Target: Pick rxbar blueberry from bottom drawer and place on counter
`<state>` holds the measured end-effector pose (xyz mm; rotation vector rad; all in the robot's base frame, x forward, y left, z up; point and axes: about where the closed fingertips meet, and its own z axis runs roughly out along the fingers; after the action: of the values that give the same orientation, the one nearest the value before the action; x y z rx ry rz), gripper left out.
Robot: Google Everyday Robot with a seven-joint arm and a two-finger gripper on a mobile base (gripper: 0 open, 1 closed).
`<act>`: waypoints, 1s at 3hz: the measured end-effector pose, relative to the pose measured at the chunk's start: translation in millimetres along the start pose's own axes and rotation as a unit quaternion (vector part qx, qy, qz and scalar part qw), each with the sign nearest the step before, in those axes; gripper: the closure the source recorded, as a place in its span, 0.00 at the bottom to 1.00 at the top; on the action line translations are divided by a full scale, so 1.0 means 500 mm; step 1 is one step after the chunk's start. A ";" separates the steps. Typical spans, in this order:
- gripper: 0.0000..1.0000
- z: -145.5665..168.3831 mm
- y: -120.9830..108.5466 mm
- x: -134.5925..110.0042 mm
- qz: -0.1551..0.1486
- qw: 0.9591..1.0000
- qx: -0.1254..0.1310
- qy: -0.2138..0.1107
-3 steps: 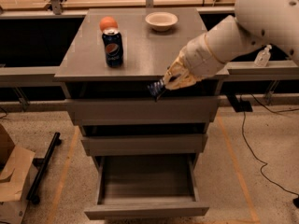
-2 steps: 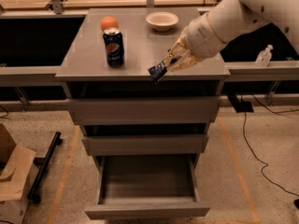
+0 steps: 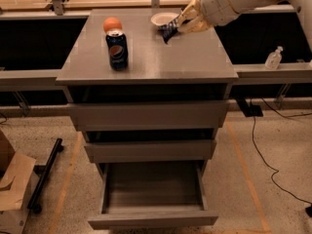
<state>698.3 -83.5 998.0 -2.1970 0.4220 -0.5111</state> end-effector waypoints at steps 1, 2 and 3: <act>1.00 0.015 -0.004 0.089 -0.008 0.997 0.012 0.078; 0.86 0.058 0.046 0.136 0.007 0.995 -0.001 0.104; 0.62 0.111 0.116 0.160 0.036 0.994 -0.013 0.102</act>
Offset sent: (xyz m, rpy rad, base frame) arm 0.1050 -0.0500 -0.0661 -0.0436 -0.0858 -0.2599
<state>787.1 -119.3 937.4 -2.1537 0.6161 -0.6964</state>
